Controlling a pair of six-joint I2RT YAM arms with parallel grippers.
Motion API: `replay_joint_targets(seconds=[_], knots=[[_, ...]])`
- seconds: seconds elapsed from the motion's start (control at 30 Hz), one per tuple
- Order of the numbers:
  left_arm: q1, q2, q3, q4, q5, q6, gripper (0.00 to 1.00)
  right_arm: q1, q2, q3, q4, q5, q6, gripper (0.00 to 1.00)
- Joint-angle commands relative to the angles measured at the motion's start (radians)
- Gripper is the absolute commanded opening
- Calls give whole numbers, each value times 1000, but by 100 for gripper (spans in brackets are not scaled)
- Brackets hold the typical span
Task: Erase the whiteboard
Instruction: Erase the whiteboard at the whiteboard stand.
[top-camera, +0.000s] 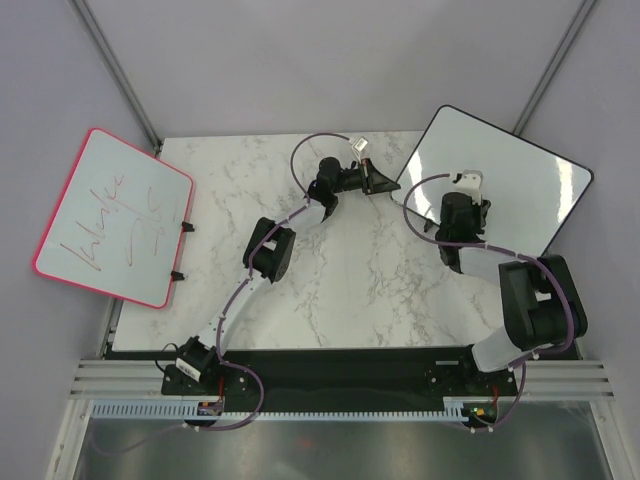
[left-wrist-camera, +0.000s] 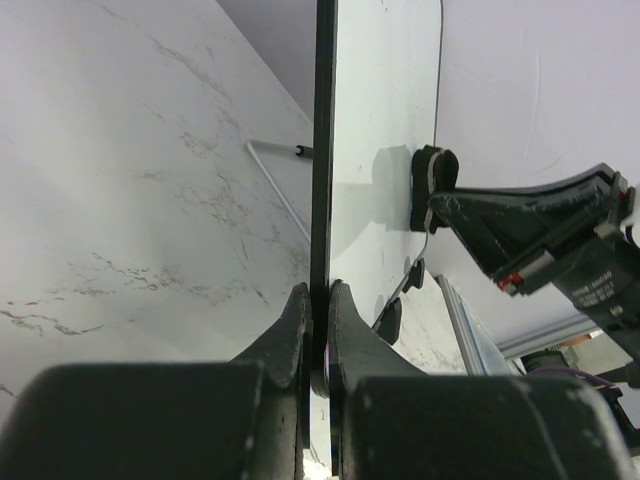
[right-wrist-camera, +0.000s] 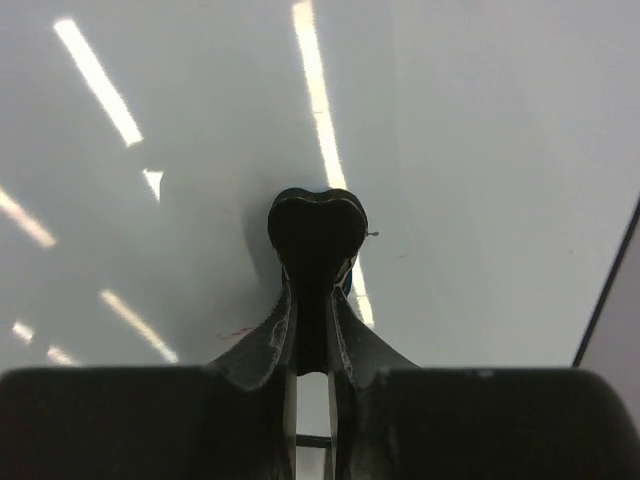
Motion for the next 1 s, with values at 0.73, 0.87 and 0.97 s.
replay_joint_targets(seconds=[0.73,0.87,0.97], knots=[[-29,1,45,31,-23,3,2,-27,-65,-85,126,163,-122,0],[-29,3,48,28,-23,3,2,-1,-34,-44,118,82,-75,0],[-29,3,50,28,-25,3,2,81,44,-10,164,97,-111,0]])
